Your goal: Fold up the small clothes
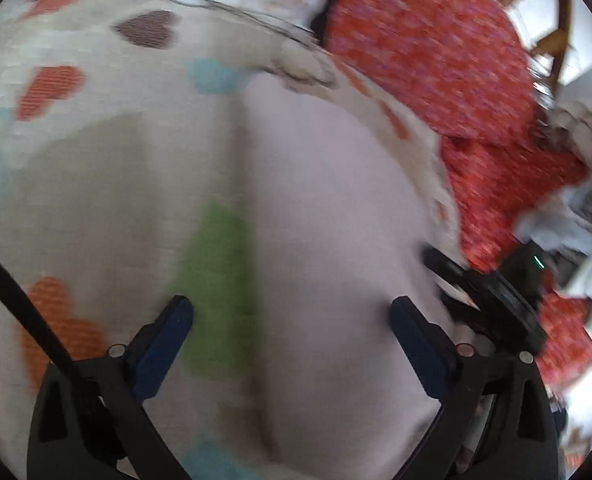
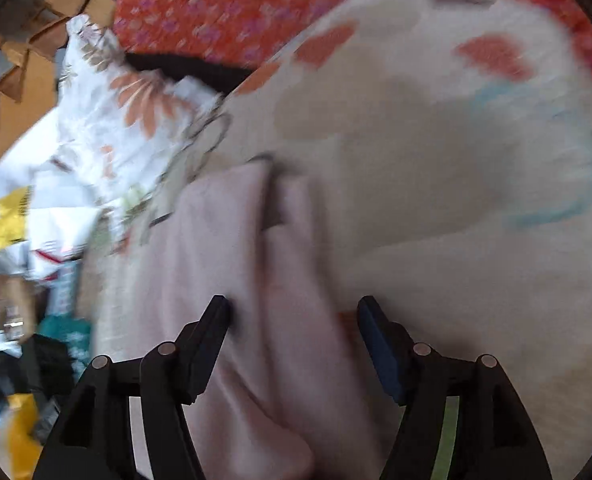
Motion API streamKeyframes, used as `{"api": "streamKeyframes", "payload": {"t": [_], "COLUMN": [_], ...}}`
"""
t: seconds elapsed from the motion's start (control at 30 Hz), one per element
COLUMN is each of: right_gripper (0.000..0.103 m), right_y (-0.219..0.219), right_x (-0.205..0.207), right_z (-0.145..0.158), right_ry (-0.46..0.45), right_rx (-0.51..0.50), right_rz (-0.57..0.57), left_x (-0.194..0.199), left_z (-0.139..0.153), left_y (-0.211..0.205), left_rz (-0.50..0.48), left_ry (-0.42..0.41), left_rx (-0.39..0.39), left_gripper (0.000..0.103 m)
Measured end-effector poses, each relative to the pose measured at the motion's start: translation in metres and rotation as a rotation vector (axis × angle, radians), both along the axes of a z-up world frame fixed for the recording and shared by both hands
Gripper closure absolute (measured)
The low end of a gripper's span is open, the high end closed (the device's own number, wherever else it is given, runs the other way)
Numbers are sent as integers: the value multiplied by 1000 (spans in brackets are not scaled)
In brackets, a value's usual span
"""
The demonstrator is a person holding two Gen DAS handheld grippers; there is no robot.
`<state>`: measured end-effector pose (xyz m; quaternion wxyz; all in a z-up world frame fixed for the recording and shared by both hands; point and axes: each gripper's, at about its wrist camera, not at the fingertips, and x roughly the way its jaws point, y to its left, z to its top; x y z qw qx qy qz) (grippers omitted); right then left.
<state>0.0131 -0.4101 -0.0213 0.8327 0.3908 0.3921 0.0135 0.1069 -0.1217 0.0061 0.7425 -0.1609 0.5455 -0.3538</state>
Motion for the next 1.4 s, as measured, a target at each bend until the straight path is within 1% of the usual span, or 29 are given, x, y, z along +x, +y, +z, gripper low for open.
{"api": "streamKeyframes", "payload": {"t": [0.03,0.07,0.1,0.13,0.17,0.2,0.23,0.33,0.4,0.43,0.47,0.5,0.53,0.57,0.63,0.67,0.7,0.8,0.87,0.93,0.97,1.0,1.03,1.1,1.13,1.23,1.3,1.33,1.4], "right_gripper": [37,50,75,75,76,77,78,79,78,74,69,62,62,62,62,62,62,62,62,66,68,72,72,72,72,71,71,71,71], "right_y": [5,12,19,25,31,34,37,41,44,44,44,43,42,39,30,28,29,43,61,81,91,98,103,119,126,148,160,164,170], "right_x": [6,13,20,26,28,29,28,24,20,19,22,25,28,27,21,15,9,-4,-8,-10,-12,-10,-12,-5,-2,8,8,3,-2], "right_z": [1,2,1,0,4,9,18,41,51,50,45,36,29,21,19,25,35,65,77,83,83,82,81,74,68,48,33,32,33], "right_ry": [-6,0,9,18,15,6,-30,-130,-185,-180,-139,-76,-26,25,12,-6,-36,-110,-145,-167,-176,-181,-182,-170,-157,-93,-46,-51,-40], "right_rx": [-15,-21,-6,21,0,-18,2,34,38,20,-25,-84,-127,-167,-127,-133,-176,-333,-428,-481,-481,-471,-458,-460,-470,-486,-517,-539,-558], "right_rz": [7,35,65,87,80,81,82,95,95,79,56,37,21,-7,-28,-50,-69,-80,-62,-18,18,47,77,124,141,205,230,220,210], "left_x": [-5,-9,-14,-17,-17,-16,-15,-12,-12,-10,-7,-7,-7,-7,-7,-6,-5,-9,-14,-21,-23,-27,-30,-36,-41,-53,-64,-69,-74], "left_z": [-2,-1,2,8,14,18,26,52,59,56,49,41,30,21,17,18,20,28,36,46,50,55,59,68,75,94,105,110,119], "left_y": [-11,-18,-25,-28,-27,-25,-22,-12,-7,-6,-6,-5,-5,-1,12,16,22,32,41,49,55,60,65,73,77,89,91,94,97], "left_rz": [-61,-87,-99,-107,-109,-106,-99,-70,-64,-63,-56,-42,-29,-22,10,19,26,61,97,146,173,219,248,314,356,426,470,490,514], "left_ry": [21,4,-39,-80,-91,-90,-97,-166,-174,-165,-148,-136,-124,-115,-87,-69,-54,-82,-126,-196,-234,-300,-344,-440,-503,-633,-723,-766,-809], "left_rx": [-18,4,72,114,107,101,91,100,117,156,198,235,289,298,257,244,219,202,202,235,261,309,343,426,464,479,491,491,488], "left_gripper": [23,48,53,61,67,68,69,69,66,59,53,52,50,43,35,35,35,35,35,35,35,35,34,31,26,8,4,2,0]}}
